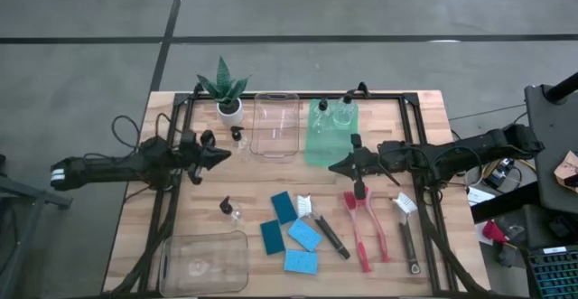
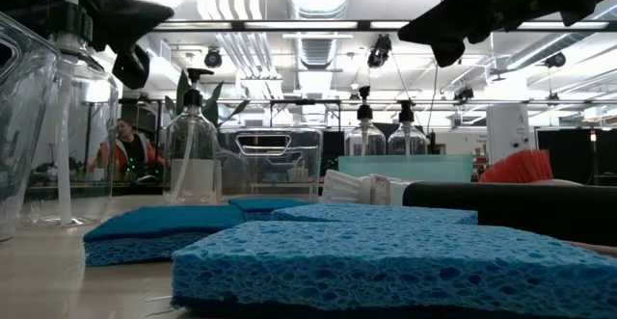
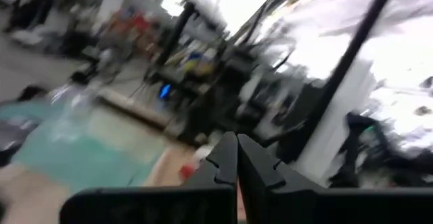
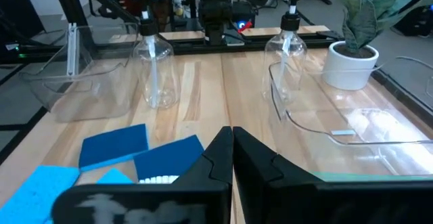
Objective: Pick & Place Kitchen Sink Supplies
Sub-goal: Put the transparent soap dispenser into the green bin
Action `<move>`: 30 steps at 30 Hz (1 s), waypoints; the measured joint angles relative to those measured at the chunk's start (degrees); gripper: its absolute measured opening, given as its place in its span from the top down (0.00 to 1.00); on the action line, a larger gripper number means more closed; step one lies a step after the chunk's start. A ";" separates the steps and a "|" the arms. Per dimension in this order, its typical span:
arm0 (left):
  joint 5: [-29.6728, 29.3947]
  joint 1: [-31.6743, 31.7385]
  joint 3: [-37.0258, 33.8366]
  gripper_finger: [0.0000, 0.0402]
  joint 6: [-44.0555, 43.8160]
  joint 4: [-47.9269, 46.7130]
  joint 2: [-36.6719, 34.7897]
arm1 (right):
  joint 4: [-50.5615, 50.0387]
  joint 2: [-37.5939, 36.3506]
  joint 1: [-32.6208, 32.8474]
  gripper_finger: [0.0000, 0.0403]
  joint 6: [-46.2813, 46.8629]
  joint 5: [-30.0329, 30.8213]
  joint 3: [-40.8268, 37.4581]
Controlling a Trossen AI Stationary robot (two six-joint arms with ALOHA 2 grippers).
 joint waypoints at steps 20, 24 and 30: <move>-14.99 0.04 26.81 0.39 19.91 -48.12 8.93 | 0.73 0.02 0.00 0.98 -0.32 -0.03 -0.80; -20.16 0.04 32.04 0.39 24.38 -52.78 14.52 | 0.73 0.02 0.11 0.98 -0.18 -0.16 -0.80; -25.02 0.73 39.80 0.39 29.98 -56.00 21.04 | 0.68 0.02 0.13 0.98 -0.06 -0.17 -1.01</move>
